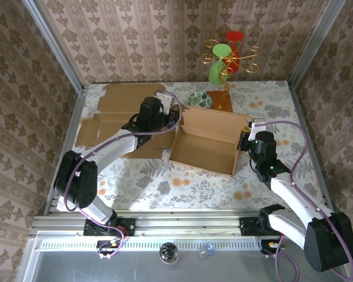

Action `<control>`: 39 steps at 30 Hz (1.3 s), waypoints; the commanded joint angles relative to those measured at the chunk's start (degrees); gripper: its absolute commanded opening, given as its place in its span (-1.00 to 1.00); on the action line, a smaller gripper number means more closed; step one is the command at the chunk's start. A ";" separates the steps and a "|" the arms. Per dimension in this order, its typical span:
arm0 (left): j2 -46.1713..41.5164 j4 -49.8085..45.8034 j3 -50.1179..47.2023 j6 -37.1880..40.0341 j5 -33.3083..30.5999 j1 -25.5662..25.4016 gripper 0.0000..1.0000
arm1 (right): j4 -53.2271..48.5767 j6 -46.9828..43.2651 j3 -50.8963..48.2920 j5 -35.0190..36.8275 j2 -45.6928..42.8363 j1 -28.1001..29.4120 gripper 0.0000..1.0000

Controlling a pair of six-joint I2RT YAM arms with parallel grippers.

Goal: Fold the paper box

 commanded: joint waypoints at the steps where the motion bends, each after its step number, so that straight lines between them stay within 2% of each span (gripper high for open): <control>1: -0.21 8.84 -2.12 -0.12 4.02 -2.46 -1.00 | 2.88 2.70 -0.51 1.92 -0.15 1.69 -1.00; 11: -0.91 26.49 -14.94 -2.55 1.83 -3.89 -1.00 | 5.77 6.49 -4.75 3.73 0.46 4.31 -1.00; 18: -1.28 27.60 -16.99 -2.39 1.48 -4.28 -1.00 | 3.46 8.84 -4.72 4.86 -0.21 4.89 -0.88; 22: -1.79 26.48 -17.14 -1.45 1.27 -4.41 -1.00 | -3.03 12.03 -1.41 4.88 -1.03 4.95 -0.51; 27: -2.36 24.94 -17.24 0.31 1.31 -4.58 -1.00 | -13.28 17.69 3.06 0.22 -2.28 4.99 -0.04; 29: -2.68 24.58 -17.54 0.90 1.12 -4.56 -1.00 | -18.10 21.23 4.78 -0.61 -3.53 5.04 0.21; 34: -3.49 23.53 -17.54 2.66 0.77 -4.53 -1.00 | -29.43 27.09 9.80 -5.55 -7.67 4.99 0.36; 37: -3.59 23.08 -17.27 3.30 0.88 -4.55 -1.00 | -37.13 31.53 12.91 -8.05 -11.07 4.99 0.75; 39: -3.52 23.00 -17.00 3.42 1.22 -4.56 -1.00 | -41.13 32.92 15.09 -10.80 -12.81 4.99 0.79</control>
